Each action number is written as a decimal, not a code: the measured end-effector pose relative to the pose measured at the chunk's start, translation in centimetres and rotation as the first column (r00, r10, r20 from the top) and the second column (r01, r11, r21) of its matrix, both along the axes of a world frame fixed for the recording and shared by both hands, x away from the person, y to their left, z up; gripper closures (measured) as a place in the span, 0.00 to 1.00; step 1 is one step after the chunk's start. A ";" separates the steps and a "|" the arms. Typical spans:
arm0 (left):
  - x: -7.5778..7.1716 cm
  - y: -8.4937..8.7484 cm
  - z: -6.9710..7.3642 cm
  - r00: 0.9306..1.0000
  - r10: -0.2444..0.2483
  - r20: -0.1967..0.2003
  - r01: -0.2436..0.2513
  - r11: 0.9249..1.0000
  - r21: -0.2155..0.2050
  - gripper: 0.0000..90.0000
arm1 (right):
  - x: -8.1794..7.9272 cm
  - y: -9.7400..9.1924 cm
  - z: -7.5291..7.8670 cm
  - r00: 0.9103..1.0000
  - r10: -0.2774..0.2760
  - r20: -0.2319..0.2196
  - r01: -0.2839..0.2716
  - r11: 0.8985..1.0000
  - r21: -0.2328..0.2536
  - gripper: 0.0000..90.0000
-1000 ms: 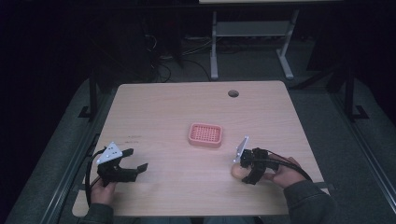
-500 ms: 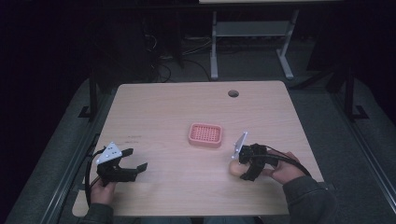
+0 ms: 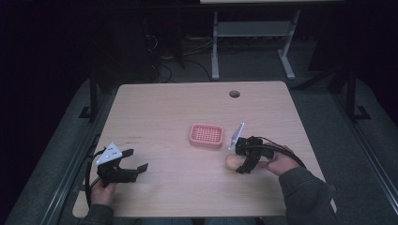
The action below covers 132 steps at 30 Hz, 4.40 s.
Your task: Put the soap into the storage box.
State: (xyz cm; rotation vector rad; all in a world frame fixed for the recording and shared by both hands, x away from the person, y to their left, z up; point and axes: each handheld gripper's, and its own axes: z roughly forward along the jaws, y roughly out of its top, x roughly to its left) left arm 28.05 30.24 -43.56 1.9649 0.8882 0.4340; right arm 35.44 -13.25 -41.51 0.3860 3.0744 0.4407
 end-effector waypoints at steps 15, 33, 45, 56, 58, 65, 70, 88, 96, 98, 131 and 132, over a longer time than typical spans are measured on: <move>0.1 0.0 0.0 1.000 0.000 0.000 0.000 1.000 0.006 0.16 | 2.5 1.8 0.9 1.000 0.017 -0.009 -0.017 1.000 0.017 0.35; 0.1 0.1 0.0 1.000 0.005 -0.005 -0.005 1.000 0.003 0.16 | 5.4 4.3 2.3 0.999 0.036 -0.006 -0.036 0.999 0.030 0.35; 0.1 0.1 0.0 1.000 0.008 -0.002 -0.008 1.000 -0.008 0.16 | 7.1 5.4 2.9 0.999 0.034 -0.006 -0.034 0.999 0.022 0.35; 0.1 0.1 0.0 1.000 0.006 0.000 -0.006 1.000 -0.004 0.16 | 8.1 5.6 2.9 1.000 0.030 -0.009 -0.030 0.999 0.039 0.35; 0.1 0.1 0.0 1.000 0.006 0.000 -0.006 1.000 -0.005 0.16 | 8.3 5.6 2.8 1.000 0.026 -0.012 -0.025 0.999 0.044 0.35; 0.1 0.0 0.0 1.000 0.008 -0.001 -0.008 1.000 -0.008 0.16 | 8.9 5.6 2.8 1.000 0.017 -0.013 -0.017 0.999 0.032 0.35; 0.1 0.1 0.0 1.000 0.006 0.001 -0.006 1.000 -0.005 0.16 | 9.3 6.3 3.4 1.000 0.023 -0.002 -0.023 0.999 0.038 0.35; 0.2 0.1 0.0 1.000 0.004 0.002 -0.004 1.000 -0.001 0.16 | 10.7 8.3 2.8 0.999 0.031 0.012 -0.031 0.999 0.017 0.35; 0.2 0.0 0.0 1.000 0.003 0.003 -0.003 1.000 -0.003 0.16 | 11.1 9.0 2.2 1.000 0.021 0.010 -0.021 1.000 0.008 0.35; 0.2 0.0 0.0 1.000 0.004 0.003 -0.004 1.000 -0.003 0.16 | 11.3 9.2 1.9 1.000 0.015 0.009 -0.015 1.000 0.002 0.35; 0.2 0.0 -0.1 1.000 0.007 -0.001 -0.007 1.000 -0.010 0.16 | 12.1 10.3 0.0 1.000 0.021 0.002 -0.021 0.999 -0.036 0.35; 0.2 0.0 -0.1 1.000 0.007 -0.001 -0.007 1.000 -0.010 0.16 | 12.1 10.3 0.0 1.000 0.021 0.002 -0.021 0.999 -0.036 0.35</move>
